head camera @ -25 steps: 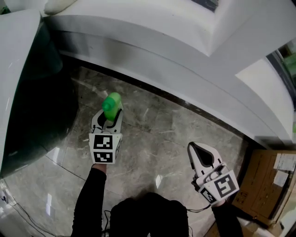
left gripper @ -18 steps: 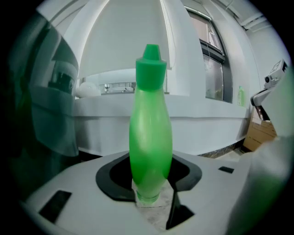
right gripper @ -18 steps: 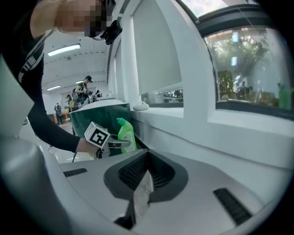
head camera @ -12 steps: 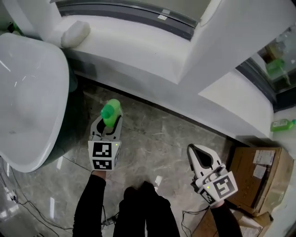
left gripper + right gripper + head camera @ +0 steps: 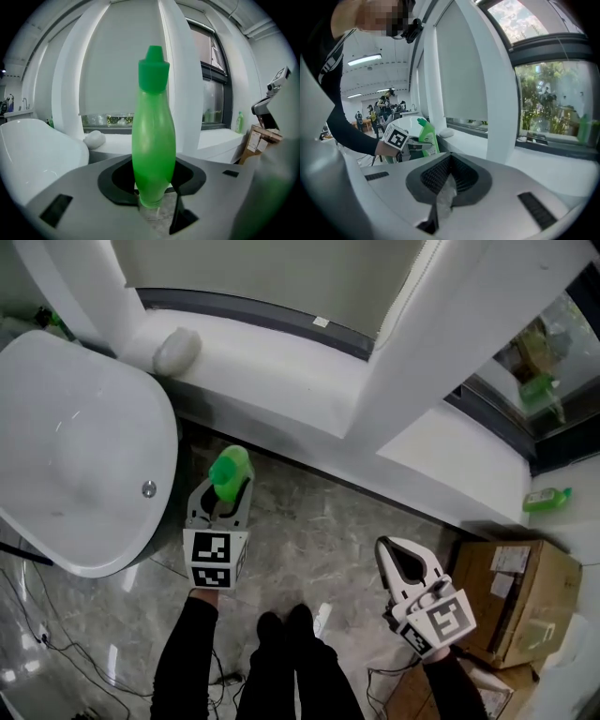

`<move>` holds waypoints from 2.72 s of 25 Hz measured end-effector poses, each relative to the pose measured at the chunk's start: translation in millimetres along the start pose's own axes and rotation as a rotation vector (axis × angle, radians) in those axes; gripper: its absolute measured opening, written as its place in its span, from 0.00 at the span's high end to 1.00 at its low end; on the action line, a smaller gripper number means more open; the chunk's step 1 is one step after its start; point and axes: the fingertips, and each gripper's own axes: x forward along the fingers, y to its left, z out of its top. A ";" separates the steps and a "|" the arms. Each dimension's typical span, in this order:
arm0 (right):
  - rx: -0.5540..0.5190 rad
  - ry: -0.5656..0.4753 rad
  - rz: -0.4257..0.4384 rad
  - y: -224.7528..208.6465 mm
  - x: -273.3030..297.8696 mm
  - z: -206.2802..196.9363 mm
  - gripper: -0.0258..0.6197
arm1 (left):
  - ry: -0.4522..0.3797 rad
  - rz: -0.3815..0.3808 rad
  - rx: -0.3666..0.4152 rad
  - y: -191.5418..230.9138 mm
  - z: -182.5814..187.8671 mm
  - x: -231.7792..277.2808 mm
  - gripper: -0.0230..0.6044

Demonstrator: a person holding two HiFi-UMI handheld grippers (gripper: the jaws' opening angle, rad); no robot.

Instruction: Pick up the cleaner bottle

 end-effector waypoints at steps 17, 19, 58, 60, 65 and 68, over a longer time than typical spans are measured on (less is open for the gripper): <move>0.024 -0.034 -0.003 30.1 -56.2 111.9 0.96 | 0.005 -0.041 0.010 -25.5 109.5 -76.8 0.67; 0.025 -0.041 -0.004 33.5 -61.3 121.0 0.96 | 0.004 -0.047 0.006 -28.3 118.4 -86.0 0.67; -0.079 -0.151 -0.006 78.5 -122.8 214.3 0.96 | -0.086 -0.079 0.082 -60.1 216.1 -201.1 0.67; -0.094 -0.140 -0.011 79.7 -124.3 212.0 0.96 | -0.085 -0.078 0.081 -61.1 215.4 -202.2 0.67; -0.105 -0.119 -0.014 82.6 -126.0 206.5 0.96 | -0.085 -0.085 0.087 -65.8 216.3 -205.0 0.67; -0.099 -0.115 -0.016 83.3 -126.6 204.0 0.96 | -0.085 -0.087 0.093 -67.8 216.9 -207.4 0.67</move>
